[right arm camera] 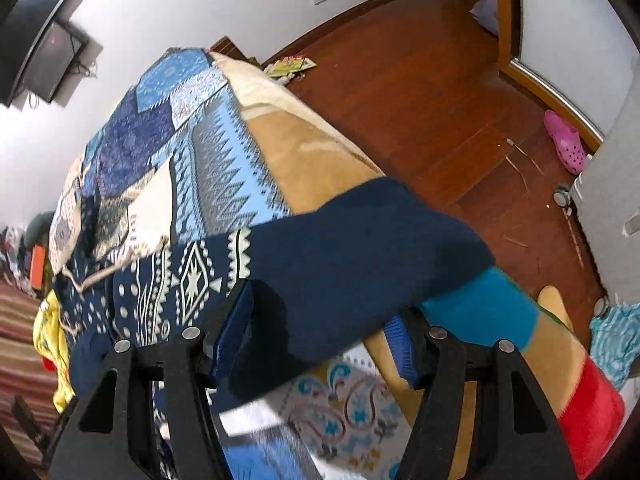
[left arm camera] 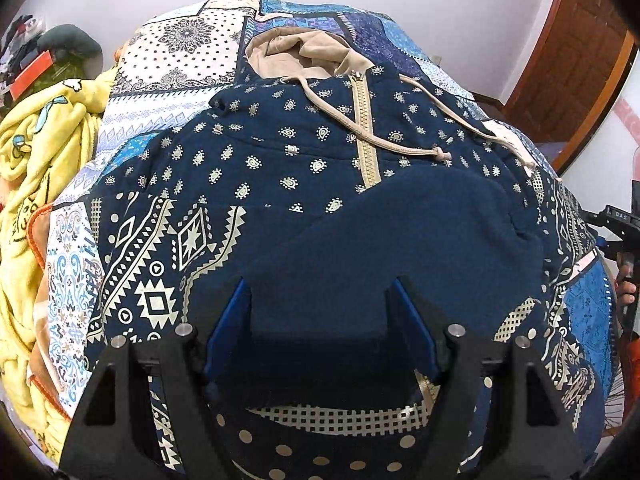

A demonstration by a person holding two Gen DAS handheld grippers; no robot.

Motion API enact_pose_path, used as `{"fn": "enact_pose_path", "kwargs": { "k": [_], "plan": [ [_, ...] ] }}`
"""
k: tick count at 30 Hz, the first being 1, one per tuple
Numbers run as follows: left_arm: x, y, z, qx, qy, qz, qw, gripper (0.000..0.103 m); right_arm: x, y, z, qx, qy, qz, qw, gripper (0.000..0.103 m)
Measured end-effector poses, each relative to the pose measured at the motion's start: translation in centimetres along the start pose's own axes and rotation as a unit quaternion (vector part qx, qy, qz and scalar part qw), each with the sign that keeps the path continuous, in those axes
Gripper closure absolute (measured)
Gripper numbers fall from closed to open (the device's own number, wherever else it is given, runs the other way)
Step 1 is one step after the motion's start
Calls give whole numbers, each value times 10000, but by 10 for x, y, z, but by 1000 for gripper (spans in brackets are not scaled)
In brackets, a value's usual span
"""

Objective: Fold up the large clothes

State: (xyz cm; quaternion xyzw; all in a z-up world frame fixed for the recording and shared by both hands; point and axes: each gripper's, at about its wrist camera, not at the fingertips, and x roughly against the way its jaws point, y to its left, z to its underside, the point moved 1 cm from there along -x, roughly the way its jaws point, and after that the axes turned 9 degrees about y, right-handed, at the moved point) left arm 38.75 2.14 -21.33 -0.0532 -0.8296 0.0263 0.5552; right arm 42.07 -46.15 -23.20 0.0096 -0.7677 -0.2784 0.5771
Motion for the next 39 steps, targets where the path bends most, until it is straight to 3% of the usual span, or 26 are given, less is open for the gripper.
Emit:
{"fn": "enact_pose_path", "kwargs": {
  "k": [4, 7, 9, 11, 15, 20, 29, 35, 39],
  "plan": [
    [-1, -1, 1, -10, 7, -20, 10000, 31, 1, 8, -4, 149, -170, 217, 9995, 50],
    [-1, -1, 1, -5, 19, -21, 10000, 31, 4, 14, -5, 287, -304, 435, 9982, 67],
    [1, -1, 2, -7, 14, -32, 10000, 31, 7, 18, -6, 392, -366, 628, 9966, 84],
    [5, 0, 2, -1, -10, -41, 10000, 31, 12, 24, -7, 529, -447, 823, 9942, 91],
    [14, 4, 3, 14, -88, -62, 9999, 31, 29, 36, -6, 814, -680, 950, 9898, 94],
    [27, 7, 4, 49, -184, -46, 9998, 31, 62, 60, -2, 1100, -1060, 762, 9853, 96],
    [50, 14, 10, 97, -367, 18, 9993, 31, 114, 157, 23, 2051, -1683, 386, 9634, 96],
    [67, 25, 17, 162, -501, 78, 9986, 31, 119, 222, 48, 2624, -1680, -44, 9502, 96],
    [75, 35, 24, 223, -562, 104, 9981, 31, 104, 262, 67, 2941, -1447, -248, 9444, 96]
  ]
}}
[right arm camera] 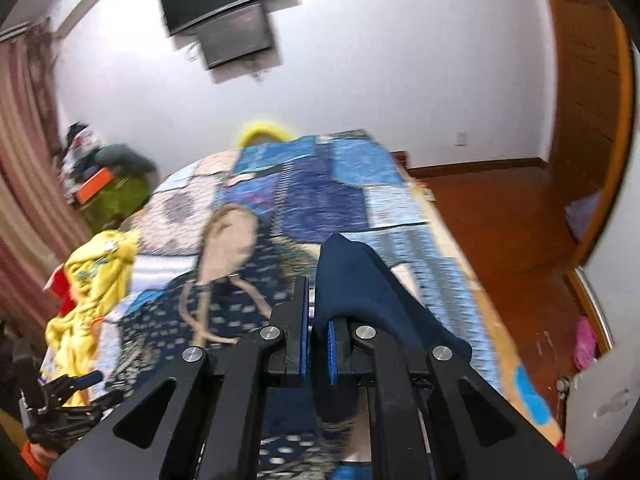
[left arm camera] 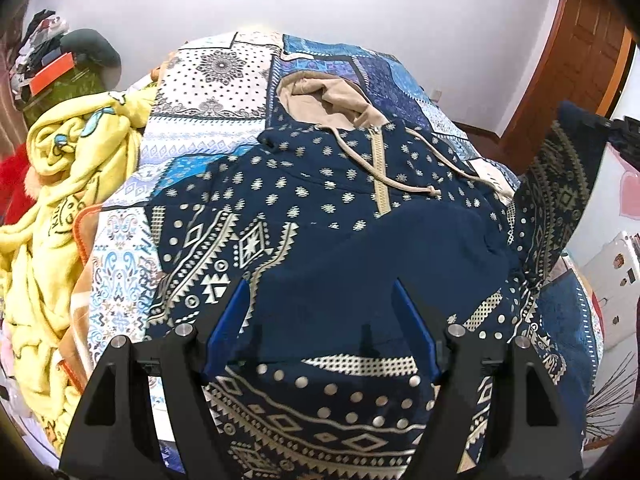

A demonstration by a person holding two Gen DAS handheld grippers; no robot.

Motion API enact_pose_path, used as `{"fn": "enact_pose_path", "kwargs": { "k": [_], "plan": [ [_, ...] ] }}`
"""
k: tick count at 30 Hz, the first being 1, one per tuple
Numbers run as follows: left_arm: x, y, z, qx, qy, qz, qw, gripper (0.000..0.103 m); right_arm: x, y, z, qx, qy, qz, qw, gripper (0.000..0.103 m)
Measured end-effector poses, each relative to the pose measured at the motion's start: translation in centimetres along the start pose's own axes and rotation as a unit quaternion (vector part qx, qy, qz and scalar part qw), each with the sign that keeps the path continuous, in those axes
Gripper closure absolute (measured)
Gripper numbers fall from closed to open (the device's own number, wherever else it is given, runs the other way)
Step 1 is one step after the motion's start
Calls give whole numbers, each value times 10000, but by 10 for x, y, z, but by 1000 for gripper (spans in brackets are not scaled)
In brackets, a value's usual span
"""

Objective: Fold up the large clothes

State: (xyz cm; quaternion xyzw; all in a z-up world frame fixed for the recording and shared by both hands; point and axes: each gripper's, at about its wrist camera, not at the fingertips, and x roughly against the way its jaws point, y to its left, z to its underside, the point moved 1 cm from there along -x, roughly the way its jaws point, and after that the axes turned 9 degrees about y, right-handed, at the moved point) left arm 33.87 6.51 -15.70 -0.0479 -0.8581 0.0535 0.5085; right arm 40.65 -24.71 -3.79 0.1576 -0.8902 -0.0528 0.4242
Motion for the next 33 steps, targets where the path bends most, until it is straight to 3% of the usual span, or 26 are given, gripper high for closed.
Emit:
{"fn": "enact_pose_path", "kwargs": {
  "k": [4, 12, 22, 29, 33],
  "plan": [
    [6, 14, 8, 124, -29, -12, 9999, 31, -32, 43, 9, 268, 373, -263, 9986, 96],
    [4, 41, 25, 454, 111, 2, 9989, 31, -92, 99, 51, 784, 1220, -259, 9891, 96],
    [-4, 41, 29, 429, 208, -84, 9988, 31, -129, 88, 98, 615, 2327, -525, 9692, 96],
    [3, 7, 9, -73, 105, -119, 9998, 31, -76, 60, 90, 962, 1787, -313, 9787, 96],
    [10, -24, -13, -443, -44, -119, 9989, 31, -48, 27, 77, 798, 1450, -106, 9861, 96]
  ]
}}
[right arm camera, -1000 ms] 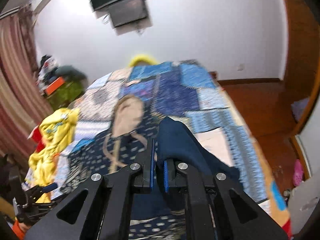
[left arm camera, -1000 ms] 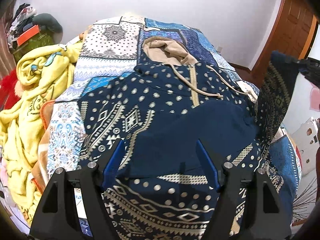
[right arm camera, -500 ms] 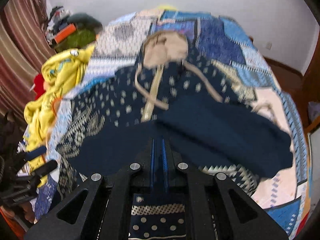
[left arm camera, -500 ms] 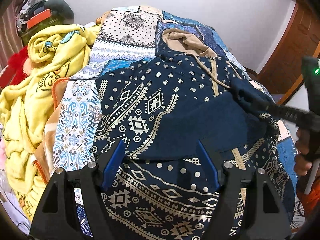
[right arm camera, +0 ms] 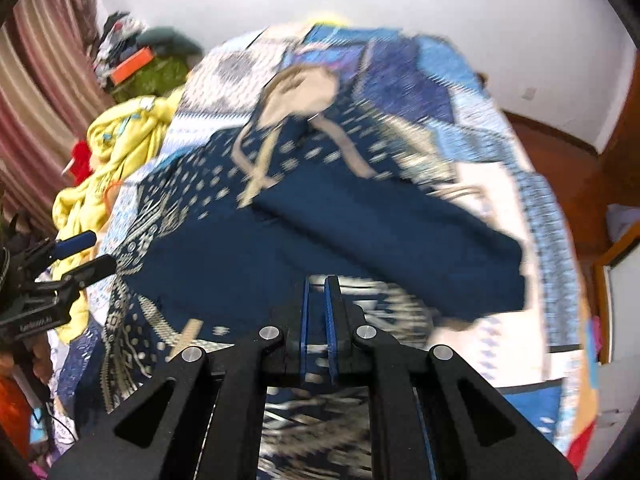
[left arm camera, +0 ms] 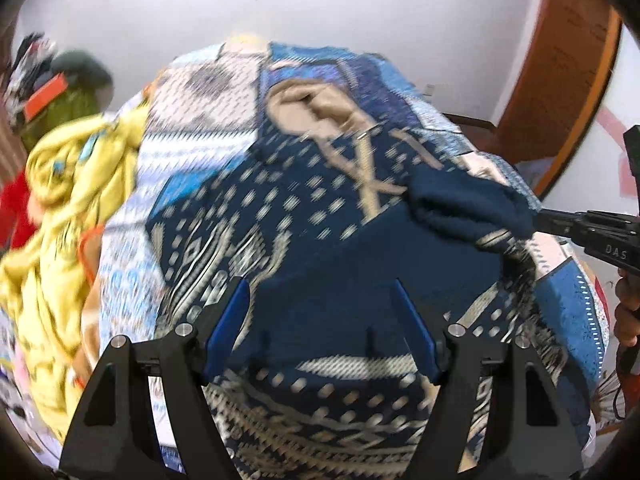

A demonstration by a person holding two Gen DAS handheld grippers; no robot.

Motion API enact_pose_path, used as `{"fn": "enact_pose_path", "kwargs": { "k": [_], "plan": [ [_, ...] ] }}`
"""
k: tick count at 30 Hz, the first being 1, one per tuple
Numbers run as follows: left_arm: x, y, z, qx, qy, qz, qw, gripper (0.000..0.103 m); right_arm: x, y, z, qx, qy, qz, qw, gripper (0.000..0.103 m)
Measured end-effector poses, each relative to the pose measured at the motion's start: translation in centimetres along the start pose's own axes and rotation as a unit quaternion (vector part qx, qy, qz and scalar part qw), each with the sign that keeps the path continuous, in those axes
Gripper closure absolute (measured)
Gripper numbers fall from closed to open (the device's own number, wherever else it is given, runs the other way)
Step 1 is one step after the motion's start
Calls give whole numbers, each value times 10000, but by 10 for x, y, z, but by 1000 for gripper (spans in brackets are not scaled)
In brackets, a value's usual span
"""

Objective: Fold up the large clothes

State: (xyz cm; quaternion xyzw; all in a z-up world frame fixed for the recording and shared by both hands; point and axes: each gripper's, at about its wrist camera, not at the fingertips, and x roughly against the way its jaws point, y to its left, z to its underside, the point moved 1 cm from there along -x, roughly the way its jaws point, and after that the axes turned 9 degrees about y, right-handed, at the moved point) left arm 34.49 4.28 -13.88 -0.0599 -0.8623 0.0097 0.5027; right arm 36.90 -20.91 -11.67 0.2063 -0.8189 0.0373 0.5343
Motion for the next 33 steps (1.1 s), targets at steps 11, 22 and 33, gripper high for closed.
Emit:
{"fn": "enact_pose_path", "kwargs": {
  "k": [11, 22, 33],
  "plan": [
    [-21, -117, -67, -1274, 112, 315, 9913, 28, 30, -111, 30, -1070, -260, 528, 9925, 96],
    [-112, -245, -65, -2491, 922, 404, 9632, 28, 16, -165, 68, -1695, -74, 549, 9840, 96],
    [-164, -299, -58, -2961, 864, 141, 9511, 37, 9, -180, 87, -1890, 21, 356, 9813, 96]
  ]
}}
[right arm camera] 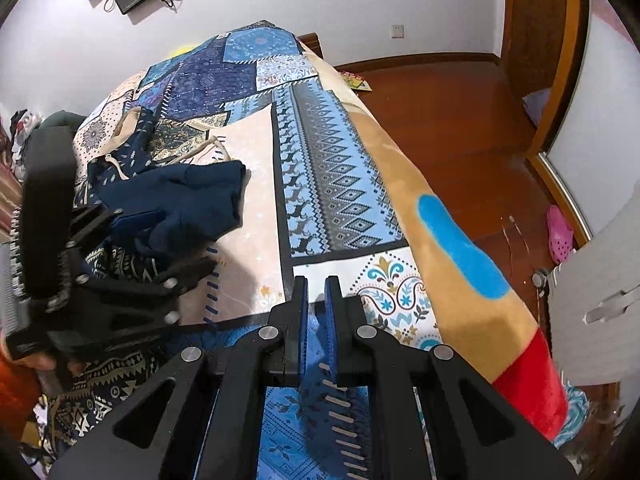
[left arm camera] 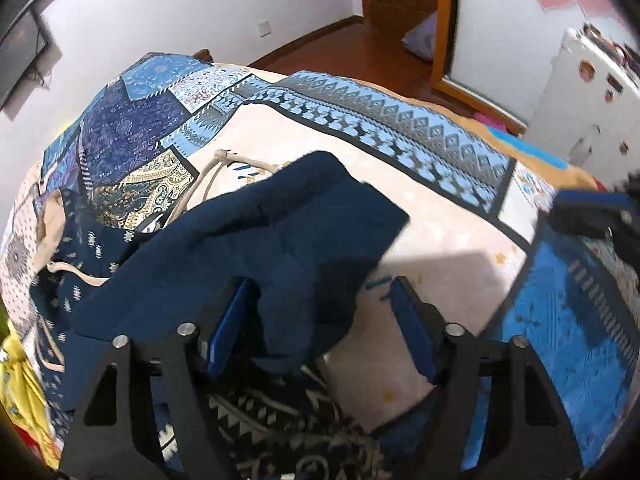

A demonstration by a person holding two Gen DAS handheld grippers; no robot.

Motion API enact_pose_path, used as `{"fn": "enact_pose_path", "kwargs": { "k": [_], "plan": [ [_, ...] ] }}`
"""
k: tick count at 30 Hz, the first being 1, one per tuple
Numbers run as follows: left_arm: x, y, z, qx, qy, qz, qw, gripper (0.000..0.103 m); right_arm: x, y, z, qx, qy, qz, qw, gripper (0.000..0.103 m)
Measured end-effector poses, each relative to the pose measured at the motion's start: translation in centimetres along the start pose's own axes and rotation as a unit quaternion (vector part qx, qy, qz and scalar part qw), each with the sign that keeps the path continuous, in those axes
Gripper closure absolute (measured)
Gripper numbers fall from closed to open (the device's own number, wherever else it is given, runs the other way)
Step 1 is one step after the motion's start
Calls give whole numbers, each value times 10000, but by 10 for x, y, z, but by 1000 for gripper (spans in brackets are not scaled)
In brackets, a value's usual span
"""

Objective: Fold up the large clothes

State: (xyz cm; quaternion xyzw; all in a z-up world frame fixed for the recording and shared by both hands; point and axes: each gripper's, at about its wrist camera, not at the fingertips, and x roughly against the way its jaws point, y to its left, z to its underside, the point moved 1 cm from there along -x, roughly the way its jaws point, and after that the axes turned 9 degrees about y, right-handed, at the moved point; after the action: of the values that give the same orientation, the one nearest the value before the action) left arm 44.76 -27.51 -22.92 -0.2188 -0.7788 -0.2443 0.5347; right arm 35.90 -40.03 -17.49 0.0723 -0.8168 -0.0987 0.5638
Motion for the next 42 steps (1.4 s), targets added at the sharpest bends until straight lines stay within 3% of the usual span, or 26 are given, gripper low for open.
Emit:
{"fn": "enact_pose_path", "kwargs": {
  "k": [2, 4, 7, 9, 12, 18, 22, 30, 34, 42],
  "plan": [
    [0, 6, -3, 184, -107, 63, 9998, 49, -1, 0, 2, 14, 8, -1, 10000, 96],
    [1, 14, -6, 318, -134, 85, 9994, 72, -3, 1, 3, 13, 35, -30, 10000, 96],
    [8, 23, -8, 463, -198, 180, 9986, 89, -5, 3, 3, -27, 63, -102, 9999, 96],
    [19, 29, -9, 571, -338, 245, 9975, 93, -4, 5, 4, -26, 67, -163, 9998, 96],
    [52, 45, -4, 948, -797, 531, 9909, 94, -2, 12, 4, 42, 46, -191, 9998, 96],
    [128, 93, 10, 1755, -1617, 1001, 9659, 95, 7, 34, 4, 289, -2, -271, 9992, 96],
    [189, 127, 32, 1996, -2183, 808, 9518, 95, 14, 56, 5, 537, -72, -298, 9981, 96],
    [271, 183, 93, 2491, -2881, 235, 9243, 96, 17, 96, 2, 816, -82, -461, 9956, 96],
    [275, 211, 129, 2829, -2830, -15, 9164, 95, 12, 117, 2, 1010, -45, -486, 9937, 96],
    [200, 268, 198, 3679, -1753, 7, 9132, 95, -4, 140, 5, 1145, 207, -529, 9918, 96]
  ]
}}
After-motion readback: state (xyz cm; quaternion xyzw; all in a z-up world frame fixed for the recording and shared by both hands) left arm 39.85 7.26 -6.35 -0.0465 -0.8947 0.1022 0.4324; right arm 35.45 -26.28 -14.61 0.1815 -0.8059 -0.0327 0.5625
